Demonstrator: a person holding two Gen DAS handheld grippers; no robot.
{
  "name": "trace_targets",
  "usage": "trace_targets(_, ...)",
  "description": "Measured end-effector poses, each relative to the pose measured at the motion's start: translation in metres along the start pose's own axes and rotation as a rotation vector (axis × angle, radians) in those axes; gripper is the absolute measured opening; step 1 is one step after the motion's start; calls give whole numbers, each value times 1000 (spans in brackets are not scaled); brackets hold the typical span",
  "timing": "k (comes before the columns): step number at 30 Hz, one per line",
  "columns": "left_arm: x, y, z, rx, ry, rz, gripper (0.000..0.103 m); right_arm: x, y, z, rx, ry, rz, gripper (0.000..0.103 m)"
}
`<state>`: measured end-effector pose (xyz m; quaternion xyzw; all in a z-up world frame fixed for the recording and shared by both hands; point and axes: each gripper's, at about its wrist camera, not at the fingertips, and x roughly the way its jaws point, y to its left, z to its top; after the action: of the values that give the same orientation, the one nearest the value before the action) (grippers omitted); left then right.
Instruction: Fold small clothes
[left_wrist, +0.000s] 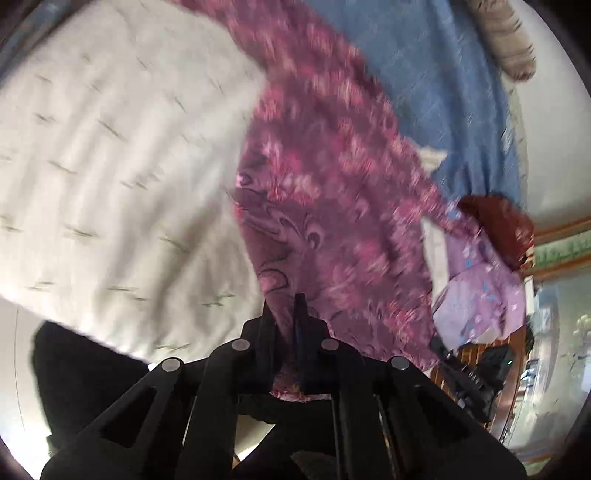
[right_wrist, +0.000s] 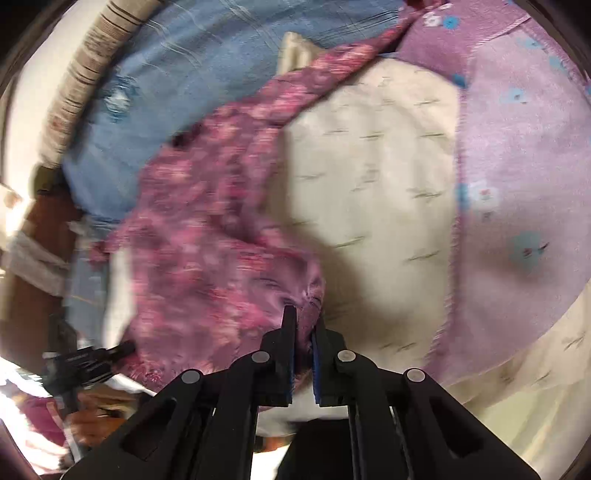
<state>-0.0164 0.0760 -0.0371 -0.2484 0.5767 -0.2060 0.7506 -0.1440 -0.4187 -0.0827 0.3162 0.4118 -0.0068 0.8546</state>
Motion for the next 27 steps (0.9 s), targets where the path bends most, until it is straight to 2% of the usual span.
trace_targets(2, -34, 7, 2, 8, -65, 60, 6, -12, 16, -7, -26, -1, 83, 6)
trace_targets(4, -44, 22, 0, -1, -68, 140, 6, -11, 33, -16, -76, 28, 111, 6)
trace_targets(7, -15, 54, -12, 4, 55, 289, 6, 14, 38, -26, -112, 90, 9, 6)
trace_targets(9, -6, 75, -16, -52, 103, 253, 6, 36, 20, -31, -41, 163, -30, 6)
trace_targets(10, -8, 80, -16, -71, 96, 229, 6, 41, 11, -33, -5, 189, -27, 8)
trace_targets(11, -13, 83, -12, -72, 73, 209, 8, 41, 7, -33, 16, 199, -23, 15)
trace_targets(12, -17, 81, -6, -55, 45, 196, 15, 37, 3, -31, 26, 193, -28, 16)
trace_targets(13, -20, 76, 1, -33, 22, 191, 32, 30, 2, -27, 22, 169, -34, 16)
trace_targets(14, -21, 70, 7, -21, 1, 196, 45, 23, 2, -22, 17, 145, -41, 21)
trace_targets(15, -21, 67, 9, -16, -10, 202, 64, 17, 2, -17, 14, 119, -50, 25)
trace_targets(16, -19, 65, 12, -19, -22, 203, 66, 12, 3, -13, 13, 98, -53, 33)
trace_targets(17, -15, 65, 12, -24, -21, 177, 66, 7, 4, -10, 14, 76, -51, 44)
trace_targets(19, 1, 66, 10, -49, 25, 126, 66, 5, 4, -10, 12, 52, -50, 56)
trace_targets(23, 33, 75, -6, -140, 130, 41, 64, 31, 1, -18, 28, 114, -51, 58)
trace_targets(24, 37, 74, -7, -144, 137, 37, 58, 39, 2, -23, 28, 135, -49, 58)
trace_targets(25, 36, 71, -8, -135, 127, 43, 34, 44, 4, -27, 12, 147, -40, 53)
trace_targets(26, 33, 66, -6, -121, 112, 44, 19, 46, 8, -29, -12, 147, -32, 19)
trace_targets(27, 27, 62, -4, -121, 107, 21, 9, 48, 14, -30, -39, 163, -14, 3)
